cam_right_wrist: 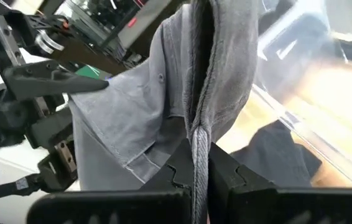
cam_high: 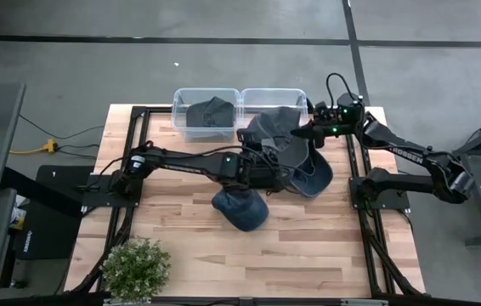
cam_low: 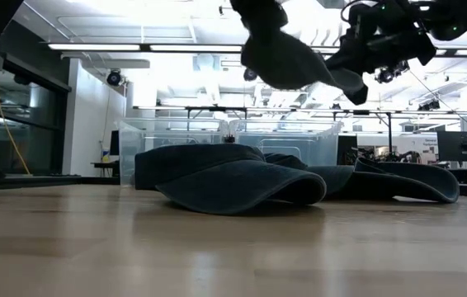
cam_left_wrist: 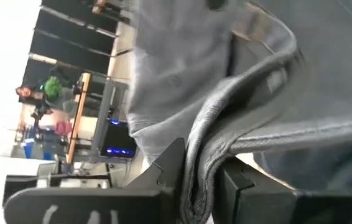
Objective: Pick & Place hat
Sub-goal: Put the gray cap into the left transparent bin
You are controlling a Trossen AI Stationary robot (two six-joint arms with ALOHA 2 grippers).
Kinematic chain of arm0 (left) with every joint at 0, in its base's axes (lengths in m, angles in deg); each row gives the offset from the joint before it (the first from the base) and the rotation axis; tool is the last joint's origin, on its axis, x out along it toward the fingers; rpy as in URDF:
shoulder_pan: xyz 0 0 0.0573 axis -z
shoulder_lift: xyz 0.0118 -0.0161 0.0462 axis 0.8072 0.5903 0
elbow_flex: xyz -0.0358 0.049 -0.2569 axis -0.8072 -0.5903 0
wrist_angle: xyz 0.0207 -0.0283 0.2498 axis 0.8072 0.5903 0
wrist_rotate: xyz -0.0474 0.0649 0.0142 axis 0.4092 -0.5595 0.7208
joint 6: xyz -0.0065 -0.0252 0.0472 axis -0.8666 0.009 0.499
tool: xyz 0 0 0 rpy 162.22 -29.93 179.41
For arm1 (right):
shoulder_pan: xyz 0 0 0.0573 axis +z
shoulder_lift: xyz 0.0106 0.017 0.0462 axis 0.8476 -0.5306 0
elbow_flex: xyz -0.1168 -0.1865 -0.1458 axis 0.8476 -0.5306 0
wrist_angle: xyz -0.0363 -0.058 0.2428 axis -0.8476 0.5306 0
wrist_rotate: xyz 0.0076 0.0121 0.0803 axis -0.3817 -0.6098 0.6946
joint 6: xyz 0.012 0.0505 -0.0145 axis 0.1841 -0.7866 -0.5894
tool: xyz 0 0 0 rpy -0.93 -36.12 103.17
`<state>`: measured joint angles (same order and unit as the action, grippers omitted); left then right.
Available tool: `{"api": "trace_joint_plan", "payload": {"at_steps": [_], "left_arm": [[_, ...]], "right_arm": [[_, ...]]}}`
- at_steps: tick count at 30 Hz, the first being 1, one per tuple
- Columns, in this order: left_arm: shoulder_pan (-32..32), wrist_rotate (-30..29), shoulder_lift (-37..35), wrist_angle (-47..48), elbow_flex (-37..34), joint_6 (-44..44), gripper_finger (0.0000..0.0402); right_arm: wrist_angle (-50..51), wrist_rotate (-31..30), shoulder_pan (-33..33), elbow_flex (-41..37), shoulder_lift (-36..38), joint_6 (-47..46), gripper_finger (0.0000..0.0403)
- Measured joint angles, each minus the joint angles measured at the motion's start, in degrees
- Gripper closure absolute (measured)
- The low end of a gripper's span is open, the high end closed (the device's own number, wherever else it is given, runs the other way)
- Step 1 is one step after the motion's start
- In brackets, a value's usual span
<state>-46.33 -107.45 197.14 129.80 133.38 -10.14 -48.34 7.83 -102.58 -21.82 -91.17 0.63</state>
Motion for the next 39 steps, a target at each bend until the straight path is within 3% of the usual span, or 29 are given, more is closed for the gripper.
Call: {"api": "trace_joint_plan", "payload": {"at_steps": [8, 14, 19, 28, 39], "left_arm": [[-0.02, -2.49, -0.09, 1.48, 2.65, -8.27, 0.0353], [-0.01, 1.21, -0.08, 1.24, 2.65, -9.34, 0.0348], [-0.58, 4.39, 0.69, 0.95, 2.61, -9.18, 0.0300], [-0.79, 4.04, 0.70, 1.22, 2.60, -8.95, 0.0189], [-0.74, 2.37, 0.70, 8.42, 2.58, -10.51, 0.0173]], "right_arm": [[0.24, 0.17, -0.05, 5.65, -0.02, 0.95, 0.0395], [5.00, 0.36, -0.07, 9.69, -0.02, 4.08, 0.0395], [7.06, 0.15, 0.00, 9.54, -0.04, 5.31, 0.0395], [7.65, -1.89, -0.14, 9.48, -0.04, 6.25, 0.0396], [7.70, -2.12, -4.02, 9.42, -0.04, 6.32, 0.0397]]}}
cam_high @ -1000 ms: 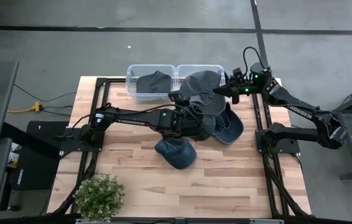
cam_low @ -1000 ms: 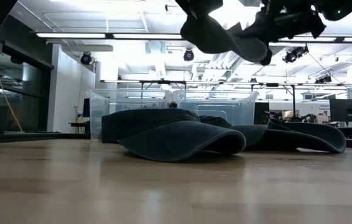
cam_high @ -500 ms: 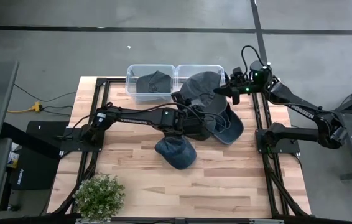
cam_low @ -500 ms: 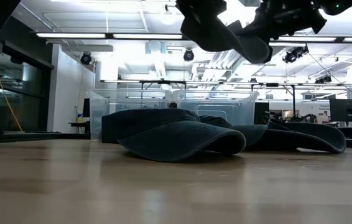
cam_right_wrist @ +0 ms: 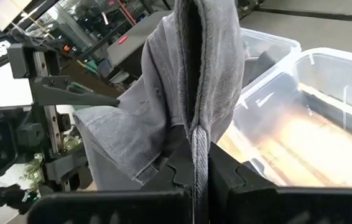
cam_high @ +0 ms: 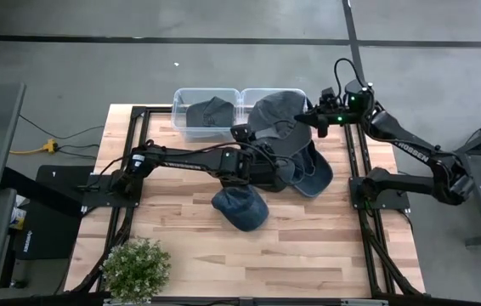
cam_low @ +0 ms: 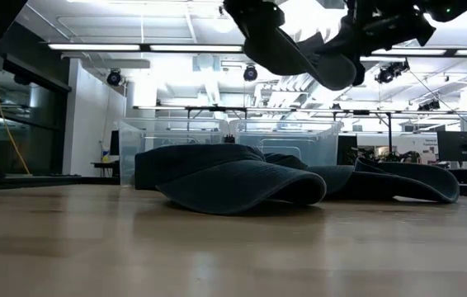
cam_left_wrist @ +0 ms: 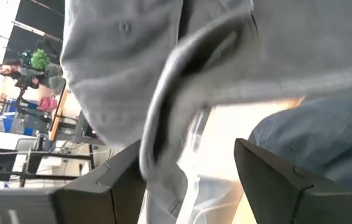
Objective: Pick & Place hat
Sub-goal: Put the gray cap into the left transparent bin
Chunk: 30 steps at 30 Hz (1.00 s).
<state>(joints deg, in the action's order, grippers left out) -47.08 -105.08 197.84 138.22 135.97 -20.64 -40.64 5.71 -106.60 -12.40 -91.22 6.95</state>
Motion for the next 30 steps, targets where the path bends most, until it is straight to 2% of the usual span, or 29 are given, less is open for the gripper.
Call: {"api": "trace_joint_plan", "payload": {"at_steps": [8, 10, 12, 16, 22, 28, 30], "left_arm": [[0.00, -4.34, -0.01, 9.62, -0.02, -9.63, 0.0174], [-0.15, -5.36, -0.02, 14.37, -0.02, -15.79, 0.0174], [-0.40, -5.27, -0.81, 20.09, -0.13, -25.68, 0.0174], [-1.89, -4.22, -3.17, 19.65, -0.84, -34.60, 0.0175], [-6.38, -3.13, -4.99, 19.58, -0.90, -42.10, 0.0175], [-12.98, -3.56, -7.23, 19.01, -0.81, -47.07, 0.0175], [-14.91, -3.64, -7.66, 15.66, -0.77, -47.25, 0.0175]], "right_arm": [[0.00, -0.30, -1.52, -0.02, 0.00, -0.02, 0.0397], [-0.01, -0.66, -1.78, -0.02, -0.03, -0.02, 0.0397], [-0.05, -0.84, -2.26, -0.04, -0.07, -0.09, 0.0397], [-2.46, -1.19, -3.25, -0.04, -0.77, -1.62, 0.0397], [-9.22, -4.08, -4.69, -0.04, -3.70, -6.75, 0.0397], [-19.68, -11.82, -4.72, -0.04, -8.70, -13.12, 0.0397], [-23.52, -14.86, -4.75, -0.04, -10.80, -16.11, 0.0397]]}}
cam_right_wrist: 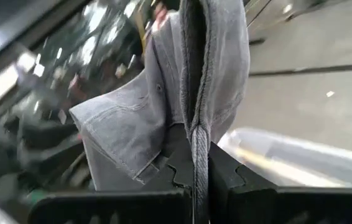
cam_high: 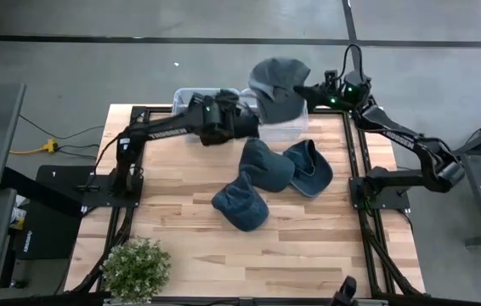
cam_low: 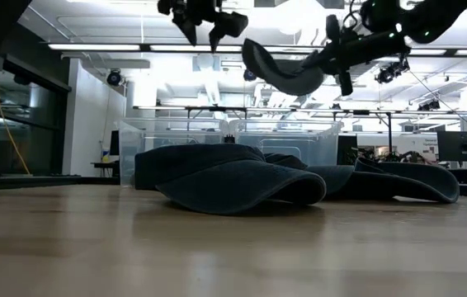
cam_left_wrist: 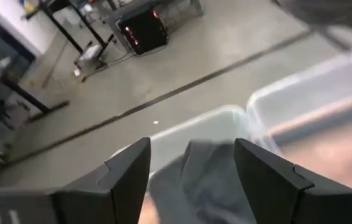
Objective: Pick & Place hat
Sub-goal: Put the gray cap into the left transparent bin
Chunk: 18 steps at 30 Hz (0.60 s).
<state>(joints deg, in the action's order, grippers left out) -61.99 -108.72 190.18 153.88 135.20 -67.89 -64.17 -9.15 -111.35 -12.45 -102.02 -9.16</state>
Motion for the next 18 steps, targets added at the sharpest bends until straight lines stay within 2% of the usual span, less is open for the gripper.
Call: {"api": "trace_joint_plan", "payload": {"at_steps": [5, 9, 12, 18], "left_arm": [[-3.97, 2.27, 0.03, -12.38, 0.03, 4.33, 0.0175], [-7.16, 10.02, 0.03, -25.45, 0.03, 13.68, 0.0175], [-9.06, 14.33, 0.03, -32.83, 0.03, 17.03, 0.0175], [-12.73, 23.01, 0.04, -38.91, 0.03, 18.72, 0.0175]], "right_arm": [[-10.07, -6.87, -0.42, 0.00, -4.66, -6.80, 0.0397], [-16.65, -9.50, -0.81, 0.00, -7.34, -11.28, 0.0397], [-18.90, -10.91, -1.39, 0.02, -7.69, -13.01, 0.0397], [-20.67, -11.61, -4.91, 1.20, -6.90, -13.27, 0.0397]]}}
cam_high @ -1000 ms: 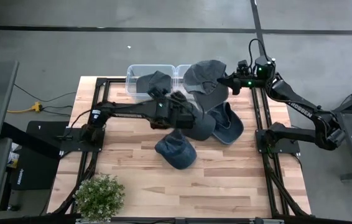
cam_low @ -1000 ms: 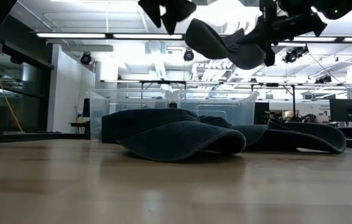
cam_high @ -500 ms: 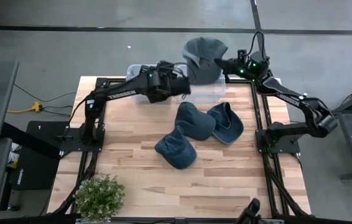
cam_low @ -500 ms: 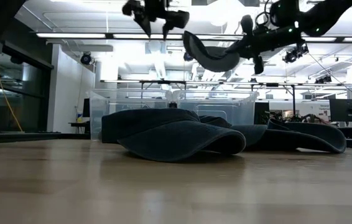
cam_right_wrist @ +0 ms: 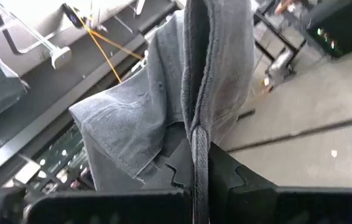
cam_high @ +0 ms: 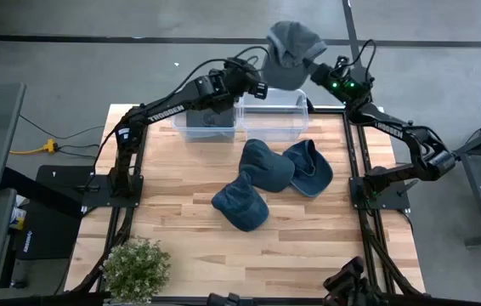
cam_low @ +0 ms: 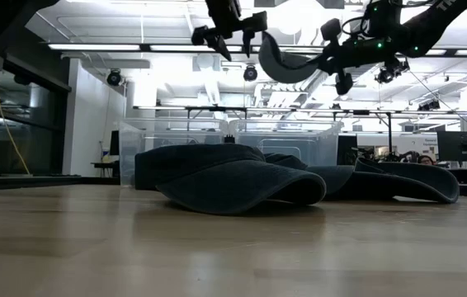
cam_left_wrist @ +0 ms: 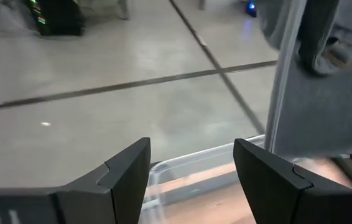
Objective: Pick & Place hat
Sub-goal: Put the gray cap into the left transparent bin
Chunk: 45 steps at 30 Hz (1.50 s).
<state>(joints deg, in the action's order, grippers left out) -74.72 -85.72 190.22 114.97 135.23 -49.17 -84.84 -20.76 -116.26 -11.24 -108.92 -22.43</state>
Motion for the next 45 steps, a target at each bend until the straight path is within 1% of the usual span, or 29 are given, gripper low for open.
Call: {"api": "trace_joint_plan", "payload": {"at_steps": [2, 4, 6, 9, 13, 16, 18, 21, 25, 28, 31, 38, 41, 45], "left_arm": [[-1.29, 3.23, 0.00, -1.97, 0.00, 1.12, 0.0175], [-2.60, 7.12, 0.02, -5.32, 0.00, 4.32, 0.0175], [-3.98, 13.43, 0.02, -10.48, 0.00, 7.72, 0.0175], [-5.96, 24.97, 0.02, -18.44, 0.00, 10.63, 0.0175], [-8.21, 36.12, 0.05, -26.53, 0.00, 10.59, 0.0175], [-8.88, 41.73, 1.46, -33.47, 0.09, 10.48, 0.0175], [-8.90, 44.35, 2.14, -34.58, -0.06, 10.48, 0.0175], [-8.95, 45.04, 2.18, -35.51, -0.13, 10.48, 0.0175], [-9.14, 44.44, 3.21, -37.91, 0.04, 10.05, 0.0175], [-9.11, 42.08, 3.66, -38.69, -0.17, 10.42, 0.0175], [-8.72, 40.06, 3.91, -40.80, 0.07, 10.95, 0.0175], [-8.71, 37.43, 4.20, -44.75, -0.04, 13.50, 0.0175], [-8.69, 34.61, 4.17, -44.26, -0.02, 14.36, 0.0175], [-8.73, 33.81, 4.18, -44.34, -0.02, 16.79, 0.0175]], "right_arm": [[0.05, 1.03, -1.48, 1.30, 0.00, 0.01, 0.0397], [0.19, 1.11, -2.65, 3.00, 0.00, 0.68, 0.0397], [0.69, 1.30, -3.92, 5.02, 0.00, 1.59, 0.0397], [3.60, 1.92, -5.62, 8.48, 0.02, 2.89, 0.0397], [5.63, 2.25, -6.69, 11.83, -0.11, 3.80, 0.0397], [5.59, 2.70, -6.73, 13.95, -0.85, 4.19, 0.0397], [6.45, 2.70, -7.04, 15.30, -1.47, 4.71, 0.0397], [6.67, 3.10, -7.76, 16.96, -2.27, 4.15, 0.0397], [6.56, 4.52, -8.42, 18.56, -2.29, 3.37, 0.0397], [7.43, 6.19, -8.74, 19.61, -2.29, 3.30, 0.0397], [8.15, 6.50, -8.92, 20.67, -2.29, 3.60, 0.0397], [9.81, 7.88, -9.62, 21.96, -2.29, 4.23, 0.0397], [9.96, 8.86, -9.62, 21.96, -2.29, 3.54, 0.0397], [9.92, 9.63, -9.53, 21.96, -2.29, 3.08, 0.0397]]}}
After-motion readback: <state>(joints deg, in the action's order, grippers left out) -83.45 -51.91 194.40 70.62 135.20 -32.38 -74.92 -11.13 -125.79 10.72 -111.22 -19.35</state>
